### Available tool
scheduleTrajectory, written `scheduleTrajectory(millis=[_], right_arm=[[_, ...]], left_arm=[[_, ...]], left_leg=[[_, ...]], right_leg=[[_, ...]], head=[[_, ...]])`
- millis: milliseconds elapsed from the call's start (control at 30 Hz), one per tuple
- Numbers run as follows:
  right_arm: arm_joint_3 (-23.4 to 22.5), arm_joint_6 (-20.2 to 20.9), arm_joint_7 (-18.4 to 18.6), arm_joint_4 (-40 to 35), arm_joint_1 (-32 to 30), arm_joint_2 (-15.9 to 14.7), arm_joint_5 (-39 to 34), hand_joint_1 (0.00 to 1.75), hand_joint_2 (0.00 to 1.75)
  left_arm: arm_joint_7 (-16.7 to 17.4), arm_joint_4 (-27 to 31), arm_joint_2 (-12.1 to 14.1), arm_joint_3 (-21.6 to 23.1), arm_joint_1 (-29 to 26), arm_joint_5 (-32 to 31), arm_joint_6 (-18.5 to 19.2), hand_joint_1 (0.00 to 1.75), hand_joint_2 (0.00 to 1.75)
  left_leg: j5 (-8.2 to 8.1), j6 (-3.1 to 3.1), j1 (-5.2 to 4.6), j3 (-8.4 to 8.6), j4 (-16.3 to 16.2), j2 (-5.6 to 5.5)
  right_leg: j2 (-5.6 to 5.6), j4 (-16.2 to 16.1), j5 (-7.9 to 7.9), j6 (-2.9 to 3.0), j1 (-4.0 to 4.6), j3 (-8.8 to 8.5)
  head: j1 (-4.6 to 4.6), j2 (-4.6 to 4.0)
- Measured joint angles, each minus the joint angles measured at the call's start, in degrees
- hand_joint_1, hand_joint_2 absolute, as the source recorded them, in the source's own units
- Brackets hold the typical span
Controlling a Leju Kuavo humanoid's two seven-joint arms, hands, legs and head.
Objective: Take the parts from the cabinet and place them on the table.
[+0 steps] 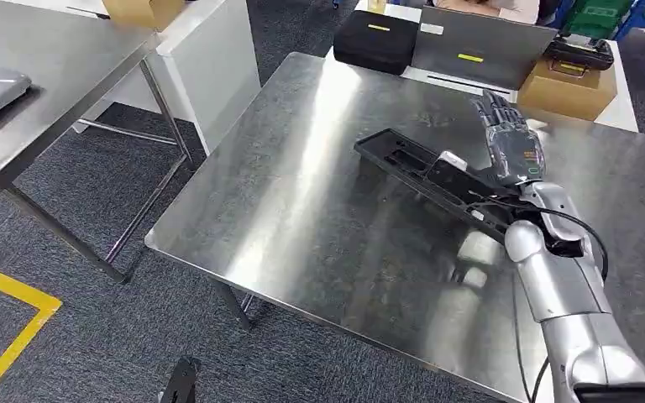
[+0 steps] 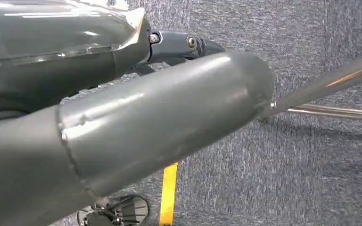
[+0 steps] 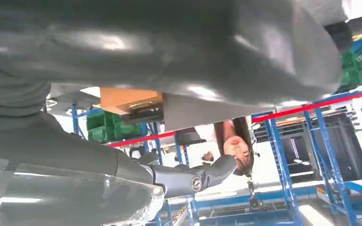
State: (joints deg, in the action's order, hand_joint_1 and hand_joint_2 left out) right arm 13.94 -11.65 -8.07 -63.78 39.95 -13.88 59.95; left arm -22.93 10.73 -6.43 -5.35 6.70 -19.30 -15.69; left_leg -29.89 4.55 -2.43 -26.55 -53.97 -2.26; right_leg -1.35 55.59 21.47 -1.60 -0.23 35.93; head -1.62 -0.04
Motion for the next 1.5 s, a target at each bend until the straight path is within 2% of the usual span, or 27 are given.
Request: scheduleTrajectory(millis=[233,300,333,400,433,500,567,600,633,667,700,767,833,900,933,1000,1033,1067,1100,1167,1200,1233,1333,1367,1400,1433,1500], right_arm=[[1.38,-1.42,1.66,0.11,0.0,0.46,3.74,0.0,0.0],[1.62,-1.51,1.86,0.0,0.15,0.5,4.0,0.0,0.0],[1.68,-1.51,1.88,-0.11,0.14,0.5,4.17,0.0,0.0],[1.88,-1.46,1.88,-0.11,0.58,0.5,4.33,0.0,0.0],[1.97,-1.27,1.88,-0.07,0.52,0.52,4.37,0.0,0.0],[2.14,-1.11,1.99,0.09,0.22,0.52,4.39,0.0,0.0],[2.27,-1.07,2.01,0.09,0.18,0.52,4.41,0.0,0.0],[2.43,-1.07,2.01,0.09,0.22,0.52,4.41,0.0,0.0],[2.45,-1.07,2.01,0.09,0.26,0.5,4.41,0.0,0.0],[2.51,-1.03,2.01,0.17,0.2,0.46,4.41,0.0,0.0],[2.69,-1.0,2.01,0.24,0.35,0.5,4.43,0.0,0.0],[2.84,-0.94,2.08,0.24,0.19,0.39,4.41,0.0,0.0],[2.97,-0.94,2.01,0.22,0.35,0.43,4.44,0.0,0.0],[3.02,-0.96,2.01,0.11,0.36,0.63,4.44,0.0,0.0],[3.02,-0.96,2.01,0.11,0.38,0.57,4.44,0.0,0.0],[3.06,-0.96,2.01,0.11,0.37,0.57,4.44,0.0,0.0],[3.08,-0.96,2.01,0.11,0.36,0.57,4.44,0.0,0.0],[3.13,-0.96,2.01,0.11,0.36,0.63,4.44,0.0,0.0],[3.19,-0.96,2.01,0.11,0.36,0.7,4.44,0.0,0.0],[3.24,-0.96,2.01,0.11,0.42,0.74,4.44,0.0,0.0],[3.26,-0.92,2.01,0.11,0.55,0.74,4.46,0.0,0.0],[3.28,-0.68,2.01,0.13,0.82,0.74,4.46,0.0,0.0],[3.39,0.18,1.93,0.22,1.45,1.09,4.65,0.0,0.0],[3.48,0.37,1.88,0.24,1.67,1.22,4.7,0.0,0.0],[3.61,0.39,1.86,0.28,1.85,1.31,4.7,0.0,0.0],[3.65,0.46,1.86,0.35,1.98,1.31,4.7,0.0,0.0],[3.83,0.59,1.86,0.76,1.76,1.33,4.68,0.0,0.0]], left_arm=[[0.57,0.0,0.26,-0.04,0.01,-0.57,0.02,0.0,0.0],[0.7,0.0,0.31,-0.04,0.02,-0.59,0.07,0.0,0.0],[0.74,0.02,0.28,-0.04,0.0,-0.61,0.09,0.0,0.0],[0.81,0.04,0.39,-0.11,0.08,-0.63,0.11,0.0,0.0],[0.85,0.04,0.35,-0.13,-0.02,-0.68,0.13,0.0,0.0],[0.89,0.04,0.35,-0.15,-0.09,-0.68,0.13,0.0,0.0],[0.89,0.04,0.35,-0.24,-0.09,-0.68,0.13,0.0,0.0],[0.89,0.04,0.33,-0.26,-0.08,-0.68,0.15,0.0,0.0],[0.89,0.04,0.35,-0.26,-0.06,-0.68,0.15,0.0,0.0],[0.89,0.04,0.37,-0.28,-0.08,-0.68,0.18,0.0,0.0],[0.91,0.05,0.42,-0.33,0.18,-0.68,0.15,0.0,0.0],[0.96,0.04,0.39,-0.37,0.01,-0.68,0.2,0.0,0.0],[0.98,0.04,0.52,-0.44,-0.1,-0.68,0.18,0.0,0.0],[0.92,0.09,0.61,-0.48,0.11,-0.68,0.13,0.0,0.0],[0.92,0.09,0.61,-0.48,0.26,-0.68,0.13,0.0,0.0],[0.92,0.09,0.59,-0.46,0.21,-0.68,0.13,0.0,0.0],[0.94,0.09,0.59,-0.48,0.11,-0.68,0.13,0.0,0.0],[0.94,0.09,0.59,-0.48,0.09,-0.68,0.13,0.0,0.0],[0.94,0.09,0.59,-0.48,0.09,-0.68,0.13,0.0,0.0],[0.94,0.09,0.66,-0.48,0.12,-0.68,0.13,0.0,0.0],[0.98,0.09,0.66,-0.48,0.18,-0.68,0.15,0.0,0.0],[1.05,0.09,0.63,-0.48,0.27,-0.68,0.18,0.0,0.0],[1.4,0.09,0.66,-0.5,0.14,-0.59,0.24,0.0,0.0],[1.48,0.09,0.66,-0.55,0.09,-0.57,0.24,0.0,0.0],[1.48,0.11,0.55,-0.55,0.03,-0.57,0.24,0.0,0.0],[1.55,0.11,0.57,-0.61,0.07,-0.52,0.26,0.0,0.0],[1.61,0.09,0.48,-0.7,-0.04,-0.52,0.31,0.0,0.0]], left_leg=[[-0.07,0.18,-0.2,-0.2,-0.56,0.0],[0.5,0.86,0.01,-0.06,0.16,-0.01],[1.08,1.12,0.64,0.61,0.86,0.05],[1.31,1.41,0.69,0.7,1.04,-0.08],[1.27,1.4,0.72,0.74,1.03,-0.18],[1.13,1.28,0.76,0.82,0.98,-0.74],[0.73,0.91,0.95,1.21,0.88,-1.41],[-0.15,0.31,1.2,2.05,0.52,-2.22],[-0.72,0.06,1.29,2.22,0.15,-2.51],[-1.14,-0.27,1.37,1.89,-0.01,-2.75],[-1.41,-0.66,1.24,1.13,-0.8,-3.13],[-1.57,-1.02,1.68,0.57,-0.98,-3.69],[-2.22,-1.56,1.84,0.63,-1.16,-4.41],[-3.53,-2.55,1.83,-0.48,-4.23,-0.14],[-5.01,-2.98,2.11,-2.99,-8.34,1.07],[-7.95,-3.48,2.62,-9.57,-17.86,1.74],[-7.76,-3.6,2.78,-12.12,-20.47,1.83],[-6.07,-3.65,2.9,-13.12,-20.09,1.85],[-3.25,-3.56,2.98,-12.8,-17.34,1.97],[3.82,-3.04,2.92,-8.65,-6.57,3.6],[3.71,-2.95,2.39,-7.36,-3.96,6.21],[3.71,-2.62,1.89,-7.54,-3.37,6.33],[3.8,-1.96,1.62,-7.97,-3.45,4.22],[4.42,-1.21,2.17,-7.25,-2.76,3.6],[4.59,-1.02,1.99,-7.13,-2.52,3.17],[4.73,-0.62,2.03,-7.13,-2.54,2.68],[4.7,-0.5,2.04,-7.19,-2.56,1.2]], right_leg=[[-0.01,-0.14,-0.16,-0.21,-0.3,-0.04],[0.01,-0.35,-0.44,-0.67,-0.07,-0.35],[0.24,0.06,0.04,-0.58,0.13,0.64],[0.56,6.66,2.75,-0.31,0.18,3.46],[0.57,12.61,4.69,-0.24,-0.03,6.28],[0.63,19.14,6.02,-0.74,-0.46,9.99],[0.65,15.58,3.83,-1.89,-0.89,8.67],[0.46,5.95,-0.45,-3.25,-1.47,3.94],[-0.32,1.82,-1.88,-3.67,-1.75,2.13],[-1.99,1.38,-0.51,-3.38,-1.8,1.6],[-2.57,0.75,-0.16,-2.96,-1.66,0.55],[-1.77,1.43,0.26,-1.98,-1.18,1.19],[-1.07,1.5,0.78,-1.21,-1.72,0.94],[0.0,1.41,1.49,-0.13,-1.71,0.12],[0.62,1.41,1.72,0.19,-1.59,-0.14],[1.81,1.42,2.13,0.73,-1.39,-0.38],[2.38,1.43,2.25,0.88,-1.33,-0.45],[2.88,1.43,2.37,0.95,-1.28,-0.59],[3.39,1.43,2.55,0.88,-1.27,-0.83],[4.49,1.41,3.0,0.66,-1.24,-1.64],[4.89,1.26,3.15,0.49,-1.02,-1.89],[5.28,1.42,3.3,0.21,-0.45,-1.86],[6.92,1.08,3.41,-0.49,-0.45,-2.28],[6.59,1.4,3.78,-0.93,-0.35,-1.82],[4.5,2.78,4.58,-0.9,-0.53,-1.38],[2.9,6.1,6.13,-0.48,-0.64,0.09],[1.9,16.21,9.8,0.05,-0.73,5.17]], head=[[0.0,0.0],[-0.09,0.0],[-0.02,0.0],[0.31,0.0],[0.29,0.0],[0.31,0.0],[0.31,0.0],[0.28,0.0],[0.42,0.0],[0.41,0.0],[0.46,0.0],[0.17,0.0],[0.06,0.0],[-0.19,0.0],[-0.2,0.0],[-0.22,0.0],[-0.2,0.0],[-0.26,0.0],[-0.24,0.0],[-0.22,0.0],[-0.15,0.0],[-0.18,0.0],[-0.15,0.0],[-0.13,0.0],[-0.04,0.0],[-0.09,0.0],[0.15,0.0]])
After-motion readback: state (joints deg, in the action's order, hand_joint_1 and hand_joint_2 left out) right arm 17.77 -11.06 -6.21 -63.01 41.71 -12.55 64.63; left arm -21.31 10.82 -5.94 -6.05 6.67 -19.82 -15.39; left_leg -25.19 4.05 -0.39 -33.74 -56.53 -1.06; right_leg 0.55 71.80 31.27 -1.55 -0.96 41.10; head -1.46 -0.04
